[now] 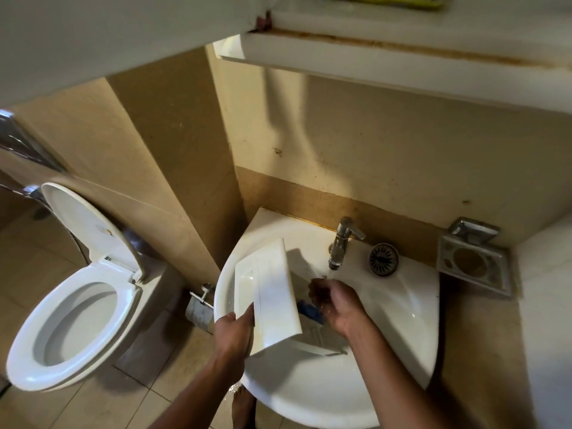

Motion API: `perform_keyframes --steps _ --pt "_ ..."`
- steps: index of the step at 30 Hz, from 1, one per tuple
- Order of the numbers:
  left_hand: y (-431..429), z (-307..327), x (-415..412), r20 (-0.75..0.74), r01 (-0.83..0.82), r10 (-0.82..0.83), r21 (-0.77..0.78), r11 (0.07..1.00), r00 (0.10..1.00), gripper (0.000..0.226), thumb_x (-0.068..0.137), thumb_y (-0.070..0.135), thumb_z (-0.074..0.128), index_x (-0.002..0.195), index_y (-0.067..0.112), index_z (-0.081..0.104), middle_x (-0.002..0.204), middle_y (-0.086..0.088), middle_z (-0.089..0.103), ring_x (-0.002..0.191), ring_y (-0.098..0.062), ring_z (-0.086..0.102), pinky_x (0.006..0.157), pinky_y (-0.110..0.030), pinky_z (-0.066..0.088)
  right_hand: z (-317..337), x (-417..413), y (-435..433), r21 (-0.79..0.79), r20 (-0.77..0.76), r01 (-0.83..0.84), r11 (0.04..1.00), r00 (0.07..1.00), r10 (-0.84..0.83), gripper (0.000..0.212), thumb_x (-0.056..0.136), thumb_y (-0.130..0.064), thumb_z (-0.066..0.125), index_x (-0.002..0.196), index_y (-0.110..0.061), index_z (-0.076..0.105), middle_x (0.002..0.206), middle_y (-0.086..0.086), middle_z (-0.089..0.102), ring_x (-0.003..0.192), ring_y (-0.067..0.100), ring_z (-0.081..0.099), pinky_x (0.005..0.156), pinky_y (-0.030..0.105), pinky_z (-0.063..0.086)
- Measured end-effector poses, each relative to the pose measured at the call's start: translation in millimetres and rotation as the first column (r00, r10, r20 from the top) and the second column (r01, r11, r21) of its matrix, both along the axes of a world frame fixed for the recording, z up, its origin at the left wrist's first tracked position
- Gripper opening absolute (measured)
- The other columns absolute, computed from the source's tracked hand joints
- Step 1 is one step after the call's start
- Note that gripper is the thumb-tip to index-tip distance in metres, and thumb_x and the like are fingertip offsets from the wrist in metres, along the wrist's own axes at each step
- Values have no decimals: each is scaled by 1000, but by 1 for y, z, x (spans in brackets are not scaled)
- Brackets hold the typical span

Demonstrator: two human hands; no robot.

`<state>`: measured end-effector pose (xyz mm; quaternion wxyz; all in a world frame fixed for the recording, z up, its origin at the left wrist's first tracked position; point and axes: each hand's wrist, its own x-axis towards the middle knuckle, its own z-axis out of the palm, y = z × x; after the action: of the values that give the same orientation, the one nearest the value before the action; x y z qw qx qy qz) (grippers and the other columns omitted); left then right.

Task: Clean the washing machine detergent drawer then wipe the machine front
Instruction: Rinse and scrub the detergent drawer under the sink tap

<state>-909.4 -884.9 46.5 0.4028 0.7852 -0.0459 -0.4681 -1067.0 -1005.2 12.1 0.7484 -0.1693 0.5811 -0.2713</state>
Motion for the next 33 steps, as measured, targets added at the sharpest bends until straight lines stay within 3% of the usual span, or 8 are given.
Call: perform_keyframes --steps 3,7,11,14,21,24,29,33 --pt "1 8 -6 14 -10 11 -20 1000 1000 28 93 29 67 98 2 66 79 -9 69 66 -24 67 49 -27 52 -25 -3 -18 225 257 362 905 873 -413 18 94 1 43 99 0 61 85 12 64 80 21 63 73 29 56" --pt "-3 14 -16 22 -51 52 -47 998 998 29 90 26 71 93 -2 62 77 -16 67 61 -34 68 43 -49 58 -29 15 -18 -49 88 223 974 972 -219 19 98 -20 50 84 -14 62 76 -5 64 86 7 61 78 23 45" --pt "-5 14 -28 64 -98 104 -84 992 993 31 91 31 70 90 0 62 82 -19 71 61 -38 69 42 -45 57 -60 2 -21 -54 357 140 989 927 -112 38 52 -5 91 81 -10 66 79 4 64 80 21 58 86 31 39" --pt "-7 13 -33 74 -116 125 -110 987 989 29 96 30 62 95 1 61 85 -18 69 63 -39 70 41 -37 54 -82 -6 -32 -27 435 275 961 869 -236 37 61 -3 83 89 -10 59 80 6 60 76 21 60 89 32 37" --pt "-10 7 -39 47 -168 175 -119 978 983 33 98 37 55 102 5 62 87 -16 70 70 -41 71 38 -28 50 -1 -5 8 -127 90 -117 985 988 129 16 95 -6 53 90 -7 69 80 10 70 68 22 68 56 29 55" --pt "-10 3 -34 -29 -204 202 -114 972 979 35 101 35 51 100 1 62 84 -19 68 67 -40 68 37 -29 51 16 -18 25 -363 -143 -466 807 884 445 39 93 8 45 107 -13 75 103 6 76 97 19 72 82 30 59" --pt "0 0 -12 -231 -145 117 -108 983 966 34 102 29 50 99 -3 61 63 -21 66 39 -26 59 43 -28 48 0 -46 35 -302 -793 -813 499 504 342 34 89 -3 52 97 -29 72 107 -3 73 100 17 67 83 26 53" --pt "9 0 11 -371 -15 -46 -162 987 927 36 101 31 55 110 -2 66 73 -20 65 42 -21 57 35 -24 43 -20 -68 47 -232 -842 -748 622 475 257 50 91 -30 69 137 -21 53 136 0 57 126 19 53 100 27 44"
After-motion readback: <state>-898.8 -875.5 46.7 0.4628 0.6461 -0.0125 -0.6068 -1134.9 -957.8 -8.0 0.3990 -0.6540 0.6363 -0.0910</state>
